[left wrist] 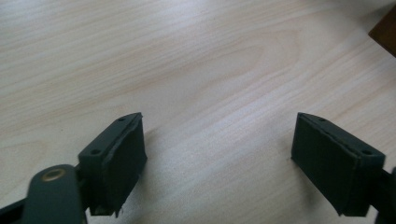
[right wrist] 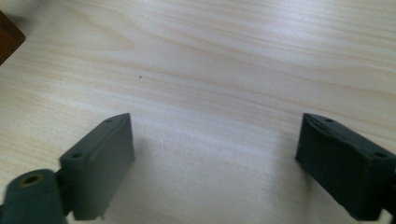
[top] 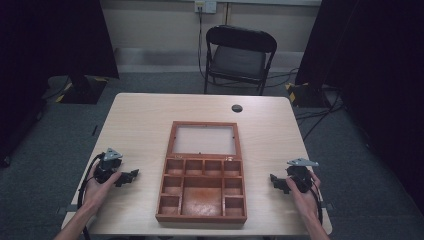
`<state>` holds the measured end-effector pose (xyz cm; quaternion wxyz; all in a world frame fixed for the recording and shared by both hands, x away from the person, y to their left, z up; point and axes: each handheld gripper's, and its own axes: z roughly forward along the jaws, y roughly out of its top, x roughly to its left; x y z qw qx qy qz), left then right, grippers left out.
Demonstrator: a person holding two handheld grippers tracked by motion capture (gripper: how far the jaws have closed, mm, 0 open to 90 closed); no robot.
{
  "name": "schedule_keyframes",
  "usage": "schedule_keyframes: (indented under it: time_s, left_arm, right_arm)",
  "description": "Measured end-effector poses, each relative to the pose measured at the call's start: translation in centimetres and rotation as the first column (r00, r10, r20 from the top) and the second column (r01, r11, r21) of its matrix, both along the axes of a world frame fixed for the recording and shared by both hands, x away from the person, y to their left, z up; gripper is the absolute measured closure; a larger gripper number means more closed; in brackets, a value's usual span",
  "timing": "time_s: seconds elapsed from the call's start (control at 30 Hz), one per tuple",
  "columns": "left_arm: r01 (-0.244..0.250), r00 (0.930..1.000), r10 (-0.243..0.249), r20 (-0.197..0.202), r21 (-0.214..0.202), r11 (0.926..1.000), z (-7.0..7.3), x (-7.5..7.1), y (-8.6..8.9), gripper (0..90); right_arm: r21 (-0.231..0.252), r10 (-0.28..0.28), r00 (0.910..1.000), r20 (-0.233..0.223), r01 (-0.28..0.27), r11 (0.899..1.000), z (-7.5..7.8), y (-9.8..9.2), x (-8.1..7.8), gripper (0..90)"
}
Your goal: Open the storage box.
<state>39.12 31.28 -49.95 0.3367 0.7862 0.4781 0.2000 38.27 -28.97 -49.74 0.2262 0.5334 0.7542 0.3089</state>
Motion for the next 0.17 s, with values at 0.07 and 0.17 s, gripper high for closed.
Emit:
schedule_keyframes:
  time_s: [0.07,0.17]
  left_arm:
    - [0.002,0.9997,-0.001,0.026,-0.006,1.0,-0.3,-0.02,0.08,11.8]
    - [-0.004,0.9998,0.004,0.021,-0.005,1.0,-0.3,0.01,0.08,10.2]
  right_arm:
    - [0.007,-0.004,0.9999,0.017,0.004,1.0,-0.32,0.08,0.07,4.7]
    - [0.008,-0.005,0.9998,0.018,0.005,1.0,-0.33,0.09,0.06,4.7]
